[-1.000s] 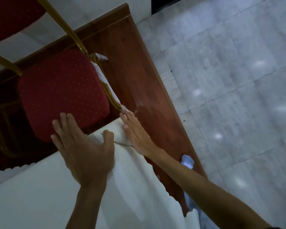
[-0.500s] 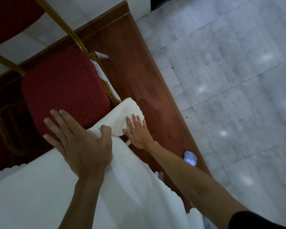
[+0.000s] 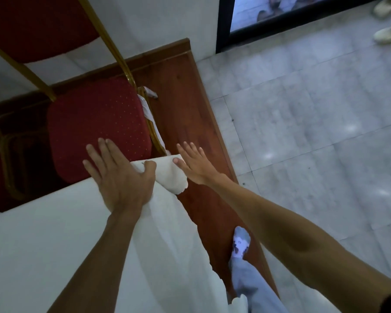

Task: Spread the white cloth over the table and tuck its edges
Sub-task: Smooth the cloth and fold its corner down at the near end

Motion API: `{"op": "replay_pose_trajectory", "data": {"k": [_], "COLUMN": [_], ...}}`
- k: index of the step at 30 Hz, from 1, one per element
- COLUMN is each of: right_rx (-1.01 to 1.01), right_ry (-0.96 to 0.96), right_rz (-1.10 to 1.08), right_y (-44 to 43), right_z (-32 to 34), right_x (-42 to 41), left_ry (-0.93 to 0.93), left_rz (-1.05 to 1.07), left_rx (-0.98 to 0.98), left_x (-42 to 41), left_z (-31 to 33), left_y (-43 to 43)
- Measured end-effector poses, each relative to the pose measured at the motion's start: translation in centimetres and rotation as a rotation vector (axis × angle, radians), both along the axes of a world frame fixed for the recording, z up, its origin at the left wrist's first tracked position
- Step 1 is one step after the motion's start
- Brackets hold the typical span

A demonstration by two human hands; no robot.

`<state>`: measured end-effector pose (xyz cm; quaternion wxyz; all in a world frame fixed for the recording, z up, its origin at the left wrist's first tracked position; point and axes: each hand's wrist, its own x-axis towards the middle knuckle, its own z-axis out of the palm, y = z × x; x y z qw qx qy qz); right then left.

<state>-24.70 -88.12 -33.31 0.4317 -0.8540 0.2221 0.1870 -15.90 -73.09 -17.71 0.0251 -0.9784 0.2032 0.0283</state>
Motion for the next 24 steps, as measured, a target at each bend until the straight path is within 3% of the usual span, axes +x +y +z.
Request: {"op": "replay_pose_trajectory", "data": {"k": [3,5,8,10,17,21,24], "right_rx": [0.055,0.208,0.368,0.377,-0.034,-0.377,-0.458], "right_ry": [-0.140,-0.208,-0.332,-0.401,-0.505,-0.485,-0.439], "right_rz": [-0.040,-0.145,-0.318,-0.304,-0.143,0.101,0.144], "right_y": [0.3,1.3,3.9,6.2,12.5,15.4,17.1], "right_z": [5.9,10.2,15.6,17.2,16.5,16.2,15.9], "right_x": [1.1,1.8,2.4,2.6,0.1,-3.8,-6.5], "left_ry": [0.035,0.082,0.115,0.101,0.110,0.097,0.093], "left_rz": [-0.023,-0.052,-0.222,-0.310,-0.362,-0.381,-0.393], "left_rx": [-0.015,-0.070,-0.161,-0.162,-0.150,-0.135,-0.128], "left_x": [0.0,0.1,-0.6,-1.7,-4.8,-7.2,-9.1], "left_z": [0.3,0.8,1.0,0.9,0.6,0.4,0.4], "left_y": [0.0,0.3,2.8,5.7,15.9,19.4,21.1]}}
